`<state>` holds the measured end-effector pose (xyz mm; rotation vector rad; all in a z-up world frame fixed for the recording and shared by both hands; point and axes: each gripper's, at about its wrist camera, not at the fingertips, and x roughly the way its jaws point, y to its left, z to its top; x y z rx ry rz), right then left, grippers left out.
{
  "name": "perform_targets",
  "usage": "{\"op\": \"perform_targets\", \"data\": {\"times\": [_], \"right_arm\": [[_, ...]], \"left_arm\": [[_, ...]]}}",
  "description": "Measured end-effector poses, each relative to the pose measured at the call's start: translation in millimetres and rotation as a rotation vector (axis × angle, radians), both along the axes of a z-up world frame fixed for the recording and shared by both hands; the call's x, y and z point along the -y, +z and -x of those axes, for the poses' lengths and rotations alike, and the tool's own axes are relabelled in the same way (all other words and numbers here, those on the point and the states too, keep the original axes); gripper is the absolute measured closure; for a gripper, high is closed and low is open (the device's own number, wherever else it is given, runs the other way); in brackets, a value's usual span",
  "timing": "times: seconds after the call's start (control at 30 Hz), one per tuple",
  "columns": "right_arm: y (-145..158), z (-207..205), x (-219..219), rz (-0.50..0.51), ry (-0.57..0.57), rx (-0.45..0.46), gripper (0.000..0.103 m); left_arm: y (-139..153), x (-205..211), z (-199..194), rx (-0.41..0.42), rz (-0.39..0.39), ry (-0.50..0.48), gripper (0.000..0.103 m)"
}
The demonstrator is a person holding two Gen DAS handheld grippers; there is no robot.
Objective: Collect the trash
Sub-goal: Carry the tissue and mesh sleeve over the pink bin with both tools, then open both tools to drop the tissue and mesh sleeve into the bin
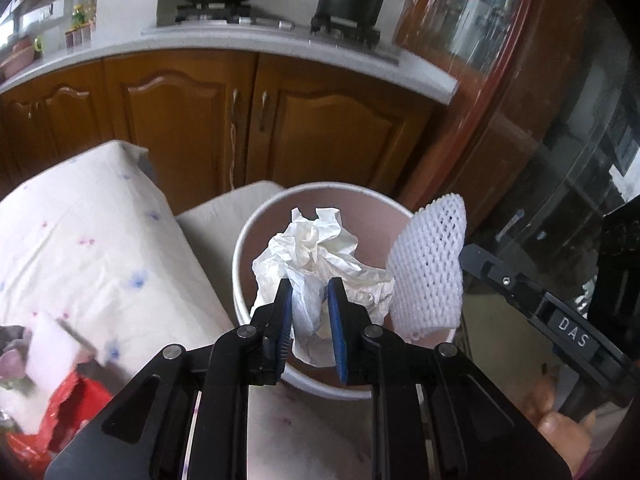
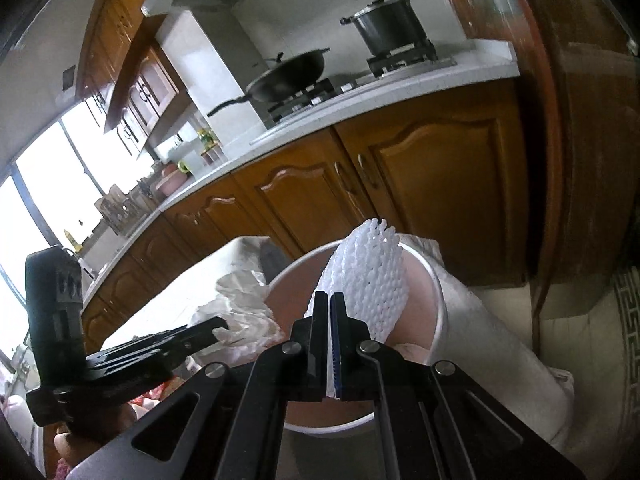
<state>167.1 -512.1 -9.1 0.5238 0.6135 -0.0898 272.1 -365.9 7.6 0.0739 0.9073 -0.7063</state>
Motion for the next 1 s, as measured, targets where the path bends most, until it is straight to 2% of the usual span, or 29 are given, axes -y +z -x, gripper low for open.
{"op": "perform_targets", "data": {"times": [0.13, 0.2, 0.23, 0.27, 0.3, 0.33, 0.5, 0.57, 0.6, 0.7, 0.8, 0.9, 1.0], "right_arm": [[-11.8, -8.2, 6.6, -0.028, 0.01, -0.034, 0.096], [-16.1, -9.1, 8.0, -0.043, 0.012, -0.046, 0.091], [-17.4, -9.3, 8.6, -0.041, 0.006, -0.054, 0.084], [-18.3, -8.9, 9.1, -0.042, 0.005, -0.054, 0.078], [-18.3, -7.8, 9.0, -0.048, 0.003, -0.051, 0.067], [-17.2, -6.0, 9.3, -0.053, 0.001, -0.042, 0.063], [-8.3, -1.8, 5.9, -0.05, -0.006, -0.016, 0.061], [-2.9, 1.8, 3.2, -0.042, -0.009, -0.002, 0.053], [-1.3, 2.5, 2.7, -0.038, -0.009, 0.004, 0.047], [5.5, 6.6, -1.7, -0.031, -0.011, 0.029, 0.026], [10.2, 9.9, -7.5, -0.033, -0.009, 0.049, 0.014], [13.0, 12.1, -14.0, -0.036, -0.002, 0.055, 0.007], [14.3, 15.3, -22.2, -0.042, 0.011, 0.061, 0.007]], "left_arm": [[-10.4, 7.8, -3.5, -0.025, -0.021, -0.009, 0.08], [-12.0, 7.9, -3.0, -0.029, -0.022, -0.01, 0.069], [-12.1, 7.7, -2.3, -0.027, -0.021, -0.007, 0.062], [-11.2, 6.5, -1.7, -0.025, -0.019, -0.006, 0.061], [-10.7, 5.6, -1.3, -0.023, -0.016, -0.006, 0.061], [-11.0, 5.1, -1.0, -0.023, -0.014, -0.005, 0.061], [-7.1, -6.8, -0.1, -0.025, 0.009, 0.016, 0.057], [-2.9, -15.6, 1.8, -0.02, 0.023, 0.032, 0.052], [-0.8, -20.3, 3.1, -0.017, 0.031, 0.039, 0.051], [6.9, -36.2, 7.0, -0.011, 0.052, 0.062, 0.039], [15.4, -55.5, 13.3, 0.011, 0.066, 0.094, 0.034], [22.6, -76.0, 20.9, 0.035, 0.077, 0.128, 0.028], [29.2, -97.0, 28.2, 0.058, 0.08, 0.167, 0.026]]}}
